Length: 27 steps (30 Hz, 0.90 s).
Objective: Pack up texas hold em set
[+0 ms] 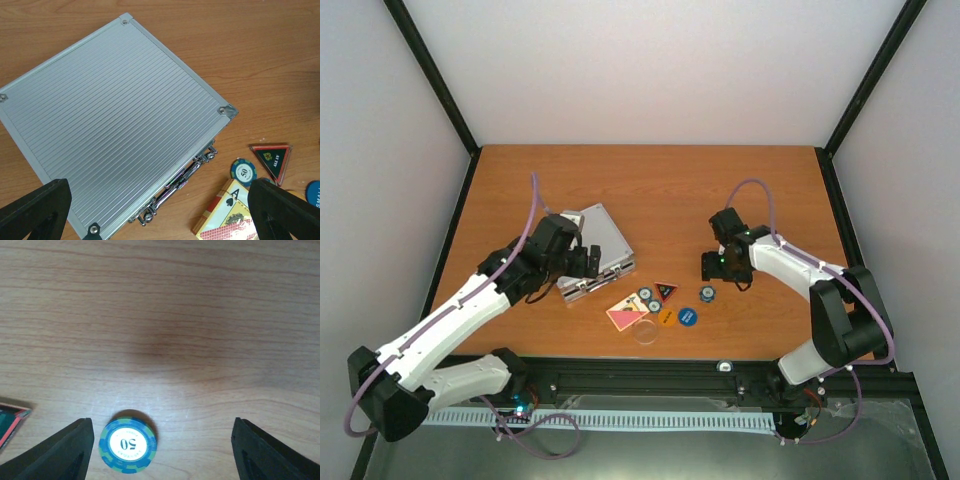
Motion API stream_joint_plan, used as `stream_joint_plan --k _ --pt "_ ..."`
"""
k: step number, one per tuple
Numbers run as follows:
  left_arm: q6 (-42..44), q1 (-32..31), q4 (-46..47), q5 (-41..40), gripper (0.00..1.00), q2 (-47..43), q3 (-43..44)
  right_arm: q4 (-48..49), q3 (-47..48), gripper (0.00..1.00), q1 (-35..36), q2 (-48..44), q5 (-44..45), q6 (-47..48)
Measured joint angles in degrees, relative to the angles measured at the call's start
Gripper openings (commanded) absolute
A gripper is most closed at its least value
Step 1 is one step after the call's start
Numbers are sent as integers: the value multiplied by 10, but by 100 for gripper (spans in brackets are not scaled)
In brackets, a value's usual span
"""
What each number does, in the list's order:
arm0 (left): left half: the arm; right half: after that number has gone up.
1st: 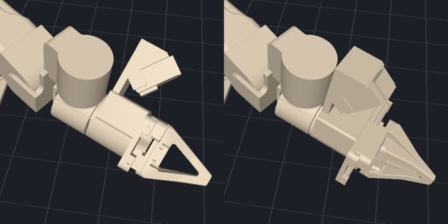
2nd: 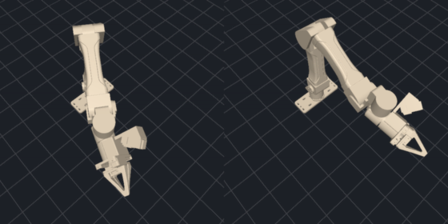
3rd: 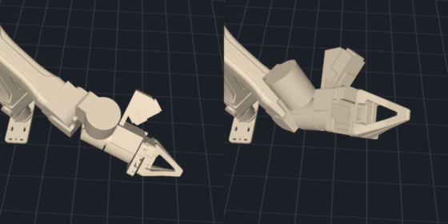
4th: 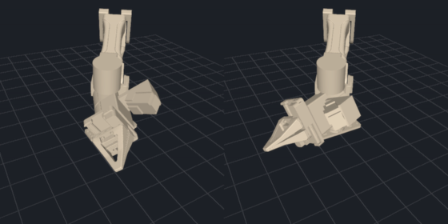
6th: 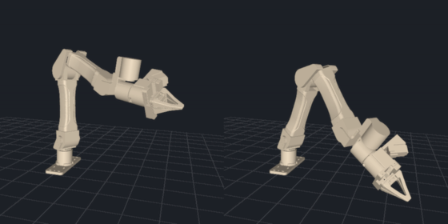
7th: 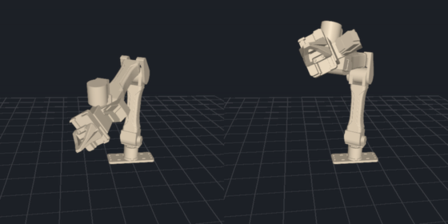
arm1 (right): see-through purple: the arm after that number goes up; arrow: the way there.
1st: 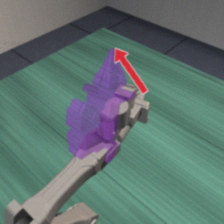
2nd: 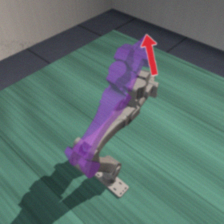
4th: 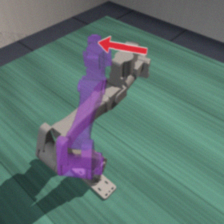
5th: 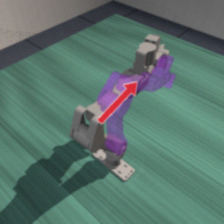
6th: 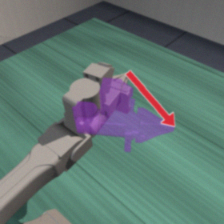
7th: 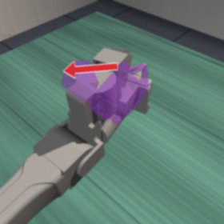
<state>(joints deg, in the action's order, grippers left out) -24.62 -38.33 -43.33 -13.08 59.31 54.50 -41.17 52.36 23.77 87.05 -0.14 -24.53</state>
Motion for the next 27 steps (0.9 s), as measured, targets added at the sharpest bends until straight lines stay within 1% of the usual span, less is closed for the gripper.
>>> stream_joint_plan --k 4,8,11,15,16,17,18,23,27 --pt "0 0 0 0 100 6 0 -3 12 80 22 0 1 10" --pt "-1 0 0 -2 100 9 0 -14 56 80 84 10 11 17" --pt "-2 0 0 -3 100 9 0 -12 81 83 122 16 13 18" --pt "-2 0 -1 -7 100 9 2 -12 83 84 141 20 9 14" --pt "-2 0 -2 -7 100 9 3 -12 83 89 144 24 10 12" --pt "-2 0 -2 -7 100 9 4 -12 83 99 148 29 10 12" --pt "-2 0 -1 -8 100 9 4 -12 83 100 151 33 10 9" --pt "-2 0 -2 -10 100 7 5 -16 92 100 172 64 8 9" --pt "-3 0 -4 -16 100 -2 5 -15 102 96 185 78 8 6"
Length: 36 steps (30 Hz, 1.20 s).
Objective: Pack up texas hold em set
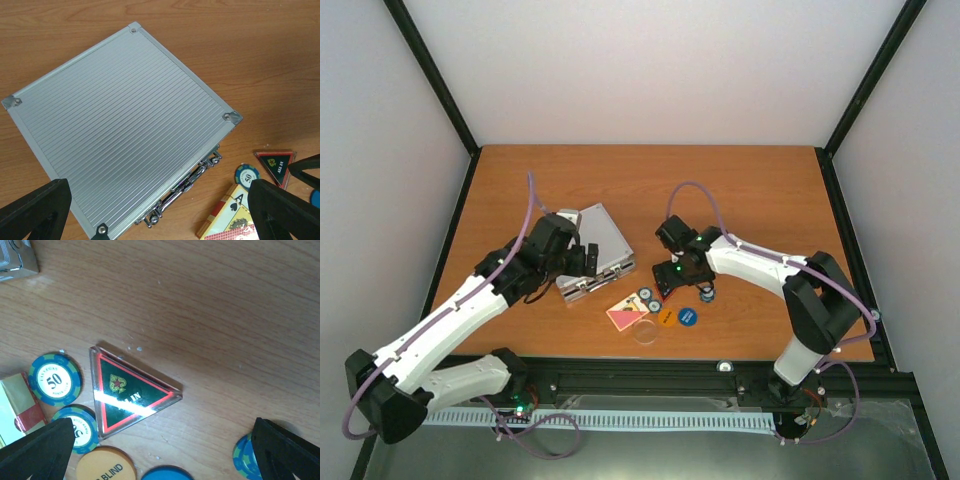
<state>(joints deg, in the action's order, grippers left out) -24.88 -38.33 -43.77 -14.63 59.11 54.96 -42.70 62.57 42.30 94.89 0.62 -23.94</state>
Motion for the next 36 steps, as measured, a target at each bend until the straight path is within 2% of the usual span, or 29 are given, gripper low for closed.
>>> stream_joint_plan --k 6,16,20,28,36 --pt "0 0 0 -4 100 -6 2 1 1 92 16 17 -1 -10" --pt "0 0 -3 -8 100 -13 2 3 1 91 21 52 0 -11" --pt "0 0 -3 -8 100 -13 2 3 2 87 21 62 0 -10" --pt "-1 0 -4 -9 100 -14 2 9 12 86 21 76 -2 -9" --pt "-1 0 -5 -9 100 -18 2 3 32 85 22 89 34 -9"
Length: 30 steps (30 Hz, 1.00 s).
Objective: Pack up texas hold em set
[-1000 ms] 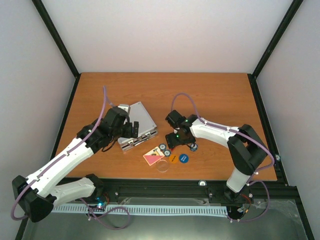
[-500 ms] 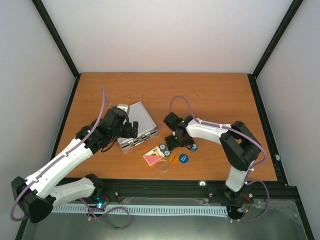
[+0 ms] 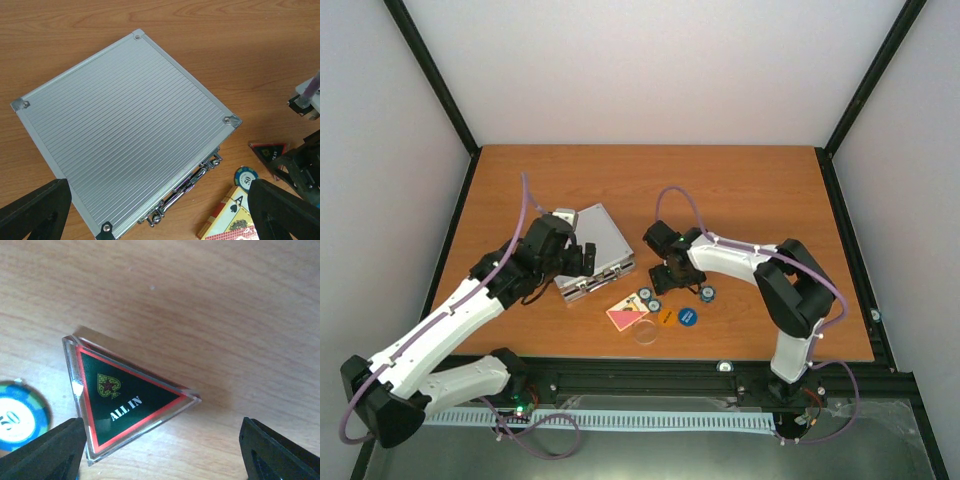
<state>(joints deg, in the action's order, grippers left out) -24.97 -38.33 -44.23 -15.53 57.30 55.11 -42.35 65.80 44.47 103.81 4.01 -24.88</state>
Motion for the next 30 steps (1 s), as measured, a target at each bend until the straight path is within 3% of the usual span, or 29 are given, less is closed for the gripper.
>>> stream_joint_plan --k 18,23,30 --pt "-3 0 -9 -8 100 -17 0 -10 9 85 -43 -22 70 34" --pt "-3 0 -9 -8 100 -11 0 -15 8 85 -9 -80 52 39" --pt "-3 0 -21 -8 100 -6 19 -8 -11 85 54 -68 13 21"
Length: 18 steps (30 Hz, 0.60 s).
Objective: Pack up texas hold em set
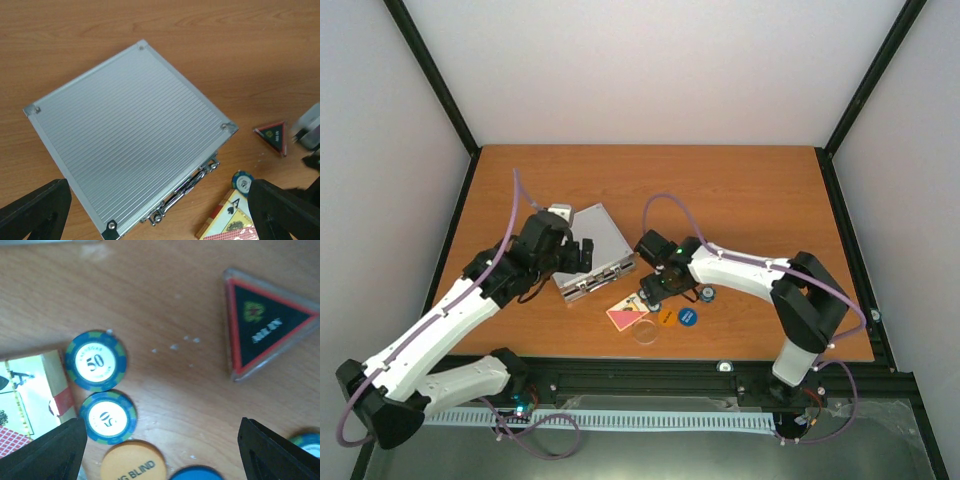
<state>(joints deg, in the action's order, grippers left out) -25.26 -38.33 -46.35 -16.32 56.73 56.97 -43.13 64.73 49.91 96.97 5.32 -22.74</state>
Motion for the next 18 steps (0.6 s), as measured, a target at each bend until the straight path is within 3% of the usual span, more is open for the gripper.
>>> stream_joint_plan --k 18 --pt "-1 0 -38 -23 100 -62 37 -1 23 85 61 78 5 -21"
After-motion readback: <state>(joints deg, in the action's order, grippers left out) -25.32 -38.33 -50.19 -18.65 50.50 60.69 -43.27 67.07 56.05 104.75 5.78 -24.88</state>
